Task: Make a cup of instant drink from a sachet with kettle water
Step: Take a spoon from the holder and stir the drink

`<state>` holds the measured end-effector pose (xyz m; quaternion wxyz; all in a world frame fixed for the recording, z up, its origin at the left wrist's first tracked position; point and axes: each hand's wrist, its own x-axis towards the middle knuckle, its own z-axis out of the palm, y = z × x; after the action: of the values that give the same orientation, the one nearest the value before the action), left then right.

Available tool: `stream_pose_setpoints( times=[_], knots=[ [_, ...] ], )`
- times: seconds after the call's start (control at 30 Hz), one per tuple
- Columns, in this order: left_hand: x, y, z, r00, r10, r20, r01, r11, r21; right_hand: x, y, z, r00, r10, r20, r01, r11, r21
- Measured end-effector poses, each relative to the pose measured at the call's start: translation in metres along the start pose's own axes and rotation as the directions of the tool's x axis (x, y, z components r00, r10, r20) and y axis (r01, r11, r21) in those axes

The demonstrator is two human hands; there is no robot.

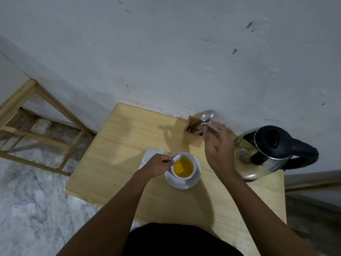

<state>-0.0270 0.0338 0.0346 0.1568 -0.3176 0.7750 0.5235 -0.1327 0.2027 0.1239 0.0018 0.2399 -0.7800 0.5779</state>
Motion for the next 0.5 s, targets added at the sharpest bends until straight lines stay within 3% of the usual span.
stream_pose_setpoints(
  times=[0.07, 0.17, 0.33, 0.43, 0.5],
  knots=[
    [-0.001, -0.002, 0.002, 1.0, 0.014, -0.009, -0.014, 1.0, -0.019, -0.019, 0.003, -0.01, 0.987, 0.102, 0.122, -0.104, 0.995, 0.011],
    [0.0, -0.006, 0.005, 0.999, 0.033, -0.04, -0.035, 0.999, -0.038, -0.04, 0.019, -0.019, 0.94, 0.246, 0.238, -0.217, 0.966, -0.142],
    [0.001, -0.017, 0.015, 0.994, 0.083, -0.077, -0.084, 0.996, -0.017, -0.059, 0.038, -0.023, 0.798, 0.463, 0.387, -0.317, 0.867, -0.383],
    [-0.001, -0.021, 0.018, 0.982, 0.148, -0.12, -0.14, 0.987, 0.073, -0.065, 0.036, -0.023, 0.714, 0.538, 0.448, -0.321, 0.821, -0.473],
    [-0.002, -0.025, 0.019, 0.977, 0.171, -0.125, -0.161, 0.983, 0.086, -0.07, 0.035, -0.023, 0.712, 0.528, 0.462, -0.269, 0.814, -0.515]
  ],
)
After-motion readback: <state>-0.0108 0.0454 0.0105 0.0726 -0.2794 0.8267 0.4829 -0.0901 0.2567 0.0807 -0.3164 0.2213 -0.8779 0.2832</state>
